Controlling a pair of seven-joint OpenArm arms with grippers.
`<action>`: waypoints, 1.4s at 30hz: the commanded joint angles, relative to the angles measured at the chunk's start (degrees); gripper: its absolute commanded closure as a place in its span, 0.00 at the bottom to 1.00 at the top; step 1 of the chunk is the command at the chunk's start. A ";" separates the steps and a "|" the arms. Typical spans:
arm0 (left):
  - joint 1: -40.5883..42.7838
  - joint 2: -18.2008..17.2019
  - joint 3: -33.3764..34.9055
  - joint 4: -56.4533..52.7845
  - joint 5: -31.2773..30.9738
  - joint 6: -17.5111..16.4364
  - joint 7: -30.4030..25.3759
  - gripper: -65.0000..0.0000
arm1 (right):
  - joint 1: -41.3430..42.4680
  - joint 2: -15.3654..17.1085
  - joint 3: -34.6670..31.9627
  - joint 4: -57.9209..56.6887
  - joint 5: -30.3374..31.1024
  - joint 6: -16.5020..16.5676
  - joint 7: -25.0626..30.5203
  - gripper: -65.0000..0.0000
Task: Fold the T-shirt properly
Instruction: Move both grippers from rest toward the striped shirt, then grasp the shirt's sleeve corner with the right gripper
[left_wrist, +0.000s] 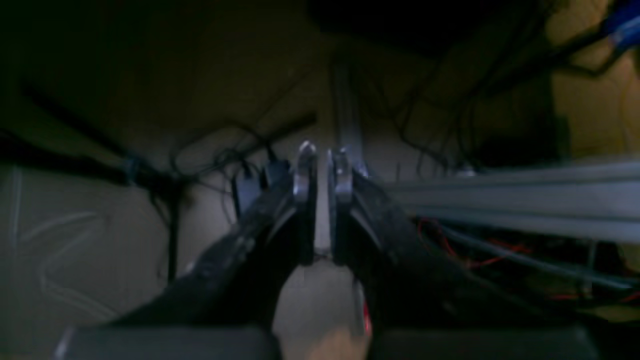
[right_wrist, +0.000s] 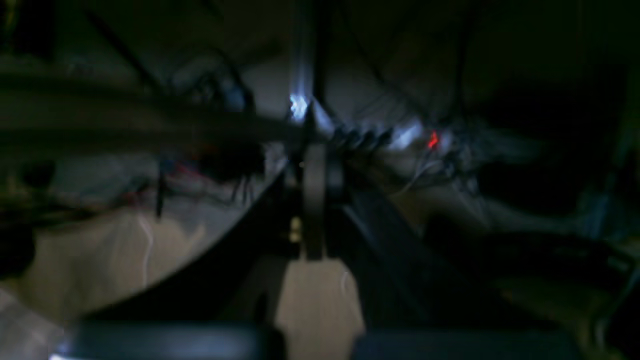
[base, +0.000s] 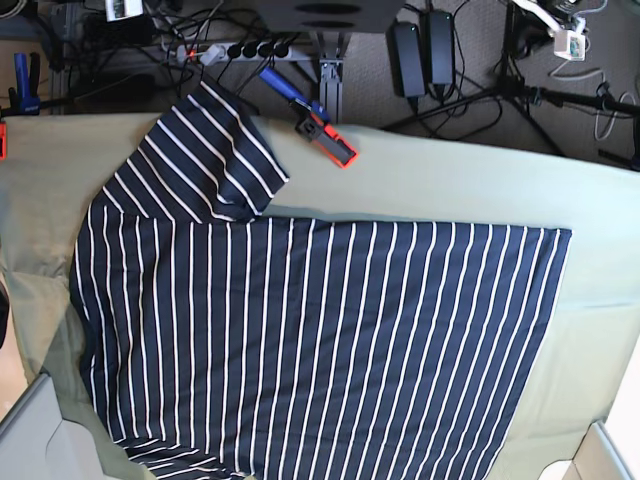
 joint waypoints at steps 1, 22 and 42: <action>2.64 -0.61 -1.42 3.48 -0.28 -0.98 -0.24 0.93 | -2.01 0.22 1.73 3.19 2.21 1.97 0.57 1.00; 7.21 -0.76 -7.54 36.46 -5.42 -0.98 26.71 0.93 | 17.73 -1.07 16.31 10.54 28.33 -0.83 -16.55 0.55; 7.19 -1.09 -7.54 36.46 -7.74 -0.96 28.37 0.93 | 26.38 -2.36 6.54 -0.48 27.71 -0.72 -18.16 0.55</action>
